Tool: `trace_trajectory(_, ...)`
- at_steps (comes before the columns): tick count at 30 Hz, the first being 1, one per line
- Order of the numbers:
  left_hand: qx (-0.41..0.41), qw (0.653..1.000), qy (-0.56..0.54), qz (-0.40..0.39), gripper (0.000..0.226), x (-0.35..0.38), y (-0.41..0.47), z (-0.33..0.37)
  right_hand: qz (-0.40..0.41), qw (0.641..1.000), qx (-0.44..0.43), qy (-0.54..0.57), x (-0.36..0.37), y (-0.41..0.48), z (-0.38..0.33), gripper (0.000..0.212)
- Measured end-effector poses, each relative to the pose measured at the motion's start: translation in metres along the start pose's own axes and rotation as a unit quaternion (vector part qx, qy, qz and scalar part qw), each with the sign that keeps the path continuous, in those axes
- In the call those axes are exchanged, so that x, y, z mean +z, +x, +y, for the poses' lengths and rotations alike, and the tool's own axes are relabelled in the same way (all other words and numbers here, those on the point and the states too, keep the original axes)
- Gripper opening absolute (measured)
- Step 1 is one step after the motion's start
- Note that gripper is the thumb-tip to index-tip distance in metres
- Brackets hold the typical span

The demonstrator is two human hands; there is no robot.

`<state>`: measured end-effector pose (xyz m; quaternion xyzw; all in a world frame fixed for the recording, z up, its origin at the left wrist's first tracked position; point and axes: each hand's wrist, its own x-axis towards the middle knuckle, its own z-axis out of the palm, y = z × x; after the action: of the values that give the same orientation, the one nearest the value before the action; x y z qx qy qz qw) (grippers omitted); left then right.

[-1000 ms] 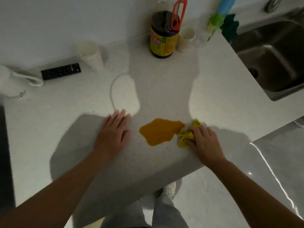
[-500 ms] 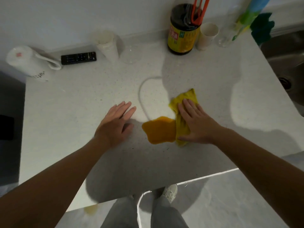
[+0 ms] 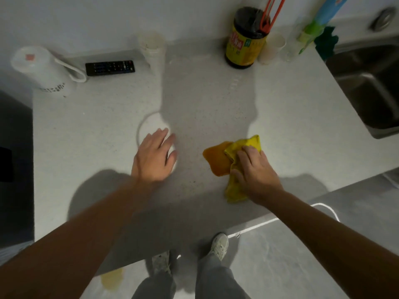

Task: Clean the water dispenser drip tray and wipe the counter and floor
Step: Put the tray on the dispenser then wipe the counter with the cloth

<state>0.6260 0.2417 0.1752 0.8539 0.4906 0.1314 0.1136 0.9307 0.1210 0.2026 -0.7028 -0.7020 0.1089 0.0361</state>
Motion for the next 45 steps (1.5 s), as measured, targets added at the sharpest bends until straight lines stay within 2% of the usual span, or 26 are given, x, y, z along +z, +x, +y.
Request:
trace_trajectory(2,0.016,0.999,0.043,-0.016,0.059,-0.002,-0.016,-0.019,0.013,0.998,-0.021,-0.051,0.010,0.003,-0.001,0.068)
trace_trajectory(5,0.015,0.997,0.073,-0.011,0.058,-0.001,-0.028,-0.029,0.030,0.996,-0.002,-0.087,0.021,0.016,-0.003,0.073)
trace_trajectory(7,0.014,0.997,0.073,0.007,0.058,0.004,-0.028,-0.026,0.013,0.996,0.003,-0.084,0.020,0.036,-0.001,0.075)
trace_trajectory(11,0.014,0.997,0.082,-0.004,0.061,0.004,-0.024,-0.030,-0.035,0.995,-0.047,-0.076,0.011,0.075,0.009,0.075)
trace_trajectory(14,0.009,0.997,0.073,0.002,0.060,0.004,-0.026,-0.028,-0.056,0.993,-0.053,-0.086,0.011,0.067,0.010,0.075)
trace_trajectory(16,0.015,0.997,0.070,0.025,0.058,0.005,-0.028,-0.026,-0.039,0.995,-0.040,-0.087,0.015,0.040,0.002,0.075)
trace_trajectory(19,0.026,0.998,0.055,0.027,0.058,0.002,-0.028,-0.028,-0.004,0.997,0.020,-0.071,0.027,-0.011,-0.025,0.074)
trace_trajectory(22,0.014,0.998,0.055,-0.009,0.060,-0.003,-0.028,-0.027,0.016,0.987,0.147,-0.056,0.043,-0.033,-0.071,0.075)
trace_trajectory(25,-0.004,0.998,0.050,-0.030,0.061,-0.005,-0.027,-0.026,0.038,0.970,0.241,-0.026,0.047,-0.010,-0.106,0.078)
trace_trajectory(28,-0.003,0.999,0.041,-0.022,0.060,-0.008,-0.028,-0.024,0.055,0.958,0.279,-0.032,0.043,0.032,-0.111,0.077)
trace_trajectory(32,0.013,1.000,0.019,0.010,0.057,-0.010,-0.027,-0.019,0.036,0.973,0.225,-0.039,0.035,0.089,-0.080,0.076)
trace_trajectory(35,0.013,0.999,0.035,0.015,0.057,-0.007,-0.026,-0.022,-0.013,0.996,0.081,-0.045,0.022,0.131,-0.048,0.075)
trace_trajectory(37,0.021,0.998,0.056,0.009,0.058,-0.006,-0.025,-0.024,-0.056,0.994,-0.015,-0.088,0.012,0.147,-0.033,0.078)
trace_trajectory(39,0.019,0.998,0.056,-0.008,0.058,-0.005,-0.024,-0.024,-0.074,0.987,-0.074,-0.126,0.008,0.149,-0.023,0.080)
trace_trajectory(42,0.009,0.998,0.058,-0.038,0.058,-0.005,-0.023,-0.024,-0.072,0.980,-0.128,-0.135,0.007,0.129,-0.019,0.078)
trace_trajectory(45,0.002,0.996,0.065,-0.057,0.060,-0.008,-0.022,-0.027,-0.049,0.987,-0.131,-0.081,0.014,0.082,-0.027,0.075)
